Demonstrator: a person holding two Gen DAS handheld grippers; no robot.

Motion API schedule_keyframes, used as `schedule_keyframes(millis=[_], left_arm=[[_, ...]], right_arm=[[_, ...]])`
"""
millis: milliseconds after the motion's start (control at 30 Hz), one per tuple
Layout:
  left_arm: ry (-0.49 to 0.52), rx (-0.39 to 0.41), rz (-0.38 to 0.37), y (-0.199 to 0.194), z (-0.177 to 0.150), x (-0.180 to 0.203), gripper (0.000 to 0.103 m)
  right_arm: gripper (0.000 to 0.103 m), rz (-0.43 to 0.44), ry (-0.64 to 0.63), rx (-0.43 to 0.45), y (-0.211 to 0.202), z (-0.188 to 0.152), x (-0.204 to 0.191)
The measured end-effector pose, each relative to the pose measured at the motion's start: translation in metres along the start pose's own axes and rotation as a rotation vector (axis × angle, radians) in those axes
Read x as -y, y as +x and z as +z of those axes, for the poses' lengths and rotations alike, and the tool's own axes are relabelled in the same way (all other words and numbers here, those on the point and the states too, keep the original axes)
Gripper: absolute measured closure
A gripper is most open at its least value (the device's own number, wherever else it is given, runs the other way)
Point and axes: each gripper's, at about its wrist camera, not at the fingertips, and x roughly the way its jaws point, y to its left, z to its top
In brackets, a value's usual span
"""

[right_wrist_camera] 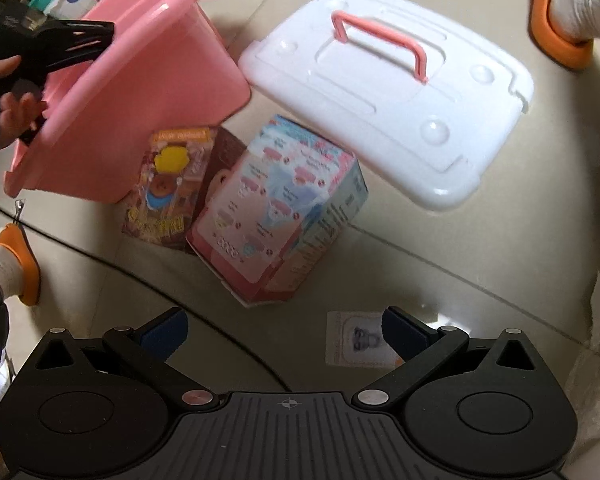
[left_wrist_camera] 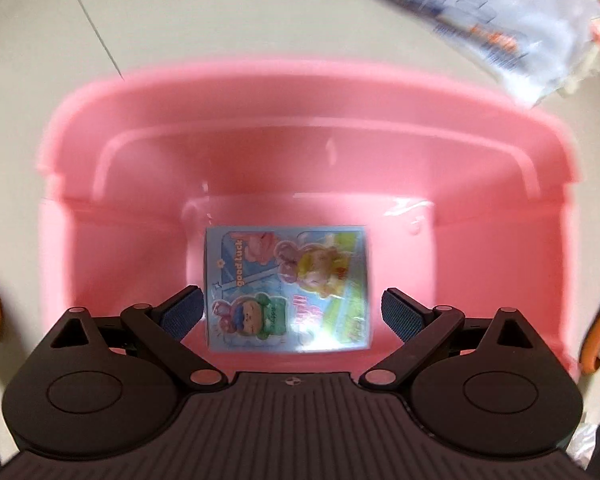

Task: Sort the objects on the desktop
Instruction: 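Lower the blue card into the pink bin and open the left gripper, then grasp the pink-and-blue blind box with the right gripper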

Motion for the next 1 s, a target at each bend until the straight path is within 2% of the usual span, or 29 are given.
schedule_keyframes(millis=[167, 267, 400, 500, 567, 667, 833, 1000], left_arm=[[0.083, 0.149, -0.022, -0.085, -0.031, 0.011, 0.005], [0.119, 0.241, -0.025, -0.132, -0.062, -0.007, 0.001], [0.087, 0.335, 0.008, -0.171, -0.115, -0.043, 0.001], [0.011, 0.308, 0.026, -0.174, -0.145, -0.068, 0.001], [-0.049, 0.265, -0.015, -0.17, -0.153, -0.08, 0.001], [-0.136, 0.192, -0.069, -0.158, -0.148, -0.1, 0.001], [-0.271, 0.199, -0.076, -0.161, -0.144, -0.137, 0.001], [-0.353, 0.165, -0.153, -0.162, -0.139, -0.152, 0.001]], right_arm=[[0.0, -0.005, -0.041, 0.084, -0.018, 0.003, -0.005], [0.0, 0.008, -0.007, 0.122, -0.034, 0.003, 0.0], [0.0, 0.006, 0.057, 0.187, -0.056, 0.006, 0.006], [0.0, -0.005, 0.104, 0.209, -0.065, 0.011, 0.004], [0.0, 0.027, 0.153, 0.224, -0.068, 0.014, 0.004], [0.0, 0.027, 0.238, 0.214, -0.062, 0.023, -0.003], [0.006, -0.014, 0.341, 0.2, -0.038, 0.035, -0.016], [0.015, -0.071, 0.465, 0.181, -0.003, 0.044, -0.012]])
